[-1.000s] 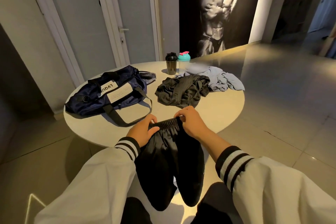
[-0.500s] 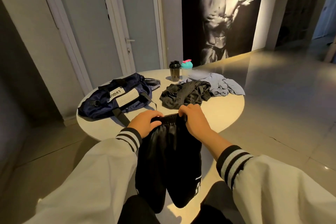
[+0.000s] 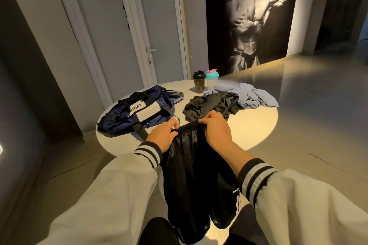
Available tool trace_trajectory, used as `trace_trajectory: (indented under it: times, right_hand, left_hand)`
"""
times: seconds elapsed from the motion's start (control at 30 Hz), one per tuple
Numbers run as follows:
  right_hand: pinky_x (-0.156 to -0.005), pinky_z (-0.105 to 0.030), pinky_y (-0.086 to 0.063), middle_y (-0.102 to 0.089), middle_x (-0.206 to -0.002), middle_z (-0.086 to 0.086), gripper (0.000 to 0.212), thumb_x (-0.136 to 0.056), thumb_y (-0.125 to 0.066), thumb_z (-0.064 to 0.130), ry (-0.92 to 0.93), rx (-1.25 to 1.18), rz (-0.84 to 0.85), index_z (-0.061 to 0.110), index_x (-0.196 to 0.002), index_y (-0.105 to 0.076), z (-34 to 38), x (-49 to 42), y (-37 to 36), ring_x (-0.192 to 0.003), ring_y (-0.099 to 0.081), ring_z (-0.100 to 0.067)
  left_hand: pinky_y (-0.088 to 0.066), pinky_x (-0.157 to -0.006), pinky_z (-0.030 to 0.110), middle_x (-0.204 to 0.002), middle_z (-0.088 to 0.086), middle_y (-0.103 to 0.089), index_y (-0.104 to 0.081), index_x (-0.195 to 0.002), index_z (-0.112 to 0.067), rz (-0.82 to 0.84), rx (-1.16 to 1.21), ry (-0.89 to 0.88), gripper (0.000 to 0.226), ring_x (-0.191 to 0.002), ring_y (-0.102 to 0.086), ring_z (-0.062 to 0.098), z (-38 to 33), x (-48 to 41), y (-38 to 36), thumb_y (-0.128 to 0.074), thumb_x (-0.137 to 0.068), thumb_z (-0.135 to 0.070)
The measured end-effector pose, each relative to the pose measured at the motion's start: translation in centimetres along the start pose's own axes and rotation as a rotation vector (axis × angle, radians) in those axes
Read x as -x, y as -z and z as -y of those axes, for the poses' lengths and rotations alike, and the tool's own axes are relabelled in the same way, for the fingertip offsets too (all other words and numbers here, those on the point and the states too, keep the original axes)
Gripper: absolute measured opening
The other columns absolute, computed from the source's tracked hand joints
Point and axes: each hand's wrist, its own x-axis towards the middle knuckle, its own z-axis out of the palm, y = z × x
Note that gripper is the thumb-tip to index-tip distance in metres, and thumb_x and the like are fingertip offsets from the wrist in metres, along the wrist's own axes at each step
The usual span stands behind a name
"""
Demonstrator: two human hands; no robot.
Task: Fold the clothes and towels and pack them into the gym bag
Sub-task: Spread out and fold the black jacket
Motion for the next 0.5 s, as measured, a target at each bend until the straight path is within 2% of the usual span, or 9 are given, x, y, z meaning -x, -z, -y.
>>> trace_trajectory:
  times: [0.1,0.2,0.3,0.4,0.5]
  right_hand:
    - [-0.083,-0.033,-0.043,-0.052,-0.112,-0.007,0.051,-0.091,-0.05,-0.008,0.012,-0.002,0.002,0.021,-0.129,-0.067,-0.2,-0.4,-0.4,-0.107,-0.048,-0.03]
    - [-0.084,-0.032,-0.044,-0.052,-0.11,-0.006,0.053,-0.089,-0.051,-0.01,-0.008,-0.022,0.005,0.021,-0.129,-0.068,-1.0,-0.9,-0.8,-0.106,-0.048,-0.03]
    - [-0.083,-0.033,-0.042,-0.052,-0.109,-0.007,0.055,-0.089,-0.051,-0.012,0.022,-0.004,0.053,0.02,-0.131,-0.066,-1.2,-1.3,-1.3,-0.106,-0.047,-0.03]
    - [-0.08,-0.033,-0.04,-0.051,-0.107,-0.008,0.048,-0.091,-0.052,-0.011,0.029,-0.035,0.074,0.015,-0.129,-0.067,-1.5,-1.7,-1.9,-0.103,-0.046,-0.03]
    - [-0.077,-0.03,-0.032,-0.05,-0.11,-0.012,0.05,-0.089,-0.05,-0.011,0.035,-0.037,0.123,0.011,-0.131,-0.064,-1.5,-2.1,-2.4,-0.106,-0.043,-0.031]
  left_hand:
    - [-0.051,-0.091,0.045,-0.103,0.0,-0.064,-0.053,-0.088,-0.032,0.094,-0.057,-0.036,0.029,-0.091,-0.062,0.025,0.1,-0.1,0.0,-0.052,-0.091,-0.004]
    - [-0.051,-0.094,0.042,-0.112,-0.001,-0.066,-0.061,-0.085,-0.04,0.088,-0.055,0.014,0.044,-0.099,-0.063,0.024,0.6,-0.5,-0.1,-0.047,-0.088,0.002]
    - [-0.046,-0.106,0.039,-0.131,-0.001,-0.062,-0.068,-0.111,-0.039,0.08,-0.019,0.019,0.054,-0.118,-0.058,0.023,0.4,-1.1,-0.2,-0.044,-0.091,0.005]
    - [-0.035,-0.115,0.036,-0.146,0.002,-0.05,-0.055,-0.139,-0.029,0.094,-0.018,0.006,0.056,-0.134,-0.046,0.023,0.1,-1.8,-0.6,-0.045,-0.095,0.004]
    - [-0.031,-0.116,0.037,-0.151,0.005,-0.043,-0.043,-0.15,-0.028,0.139,-0.046,0.006,0.062,-0.14,-0.04,0.025,-0.2,-2.6,-0.8,-0.043,-0.096,0.004]
